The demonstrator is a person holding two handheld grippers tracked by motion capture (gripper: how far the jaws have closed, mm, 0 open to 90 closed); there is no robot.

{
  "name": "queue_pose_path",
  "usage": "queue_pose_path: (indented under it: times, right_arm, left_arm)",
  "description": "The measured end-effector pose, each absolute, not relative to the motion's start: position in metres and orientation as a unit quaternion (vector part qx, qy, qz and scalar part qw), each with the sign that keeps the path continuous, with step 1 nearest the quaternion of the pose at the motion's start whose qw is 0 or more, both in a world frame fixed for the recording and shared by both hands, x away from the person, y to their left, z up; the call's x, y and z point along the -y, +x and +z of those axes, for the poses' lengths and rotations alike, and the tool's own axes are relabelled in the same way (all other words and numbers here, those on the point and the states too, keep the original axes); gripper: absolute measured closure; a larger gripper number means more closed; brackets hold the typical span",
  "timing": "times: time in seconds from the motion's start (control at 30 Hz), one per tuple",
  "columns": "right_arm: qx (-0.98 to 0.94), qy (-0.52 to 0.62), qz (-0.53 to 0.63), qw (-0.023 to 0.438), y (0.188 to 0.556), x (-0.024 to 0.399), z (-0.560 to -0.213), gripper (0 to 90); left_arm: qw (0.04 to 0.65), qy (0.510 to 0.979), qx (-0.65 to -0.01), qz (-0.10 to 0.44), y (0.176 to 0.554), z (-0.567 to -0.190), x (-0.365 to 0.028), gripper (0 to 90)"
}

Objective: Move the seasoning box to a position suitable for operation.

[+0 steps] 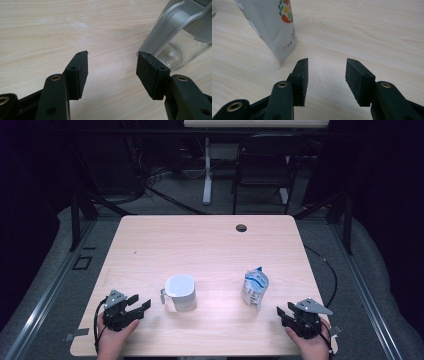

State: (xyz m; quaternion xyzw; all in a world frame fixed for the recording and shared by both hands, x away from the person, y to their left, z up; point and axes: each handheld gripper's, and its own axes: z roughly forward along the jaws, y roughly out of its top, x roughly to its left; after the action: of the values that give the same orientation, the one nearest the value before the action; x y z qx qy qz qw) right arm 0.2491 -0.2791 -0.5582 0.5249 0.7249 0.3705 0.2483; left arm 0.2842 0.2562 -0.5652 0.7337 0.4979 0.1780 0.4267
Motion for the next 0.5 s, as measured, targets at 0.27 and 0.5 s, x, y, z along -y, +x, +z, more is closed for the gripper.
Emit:
queue_pose_path:
  times: [0.27, 0.5]
  right_arm:
    - [-0.711, 0.542, 0.372, 0.25, 0.25, 0.286, -0.559, 50.0]
    - [-0.69, 0.562, 0.394, 0.229, 0.247, 0.292, -0.553, 52.8]
  left_arm:
    - [0.432, 0.747, -0.475, 0.174, 0.283, -0.565, -0.247, 44.7]
    - [0.445, 0.755, -0.451, 0.17, 0.279, -0.562, -0.238, 46.1]
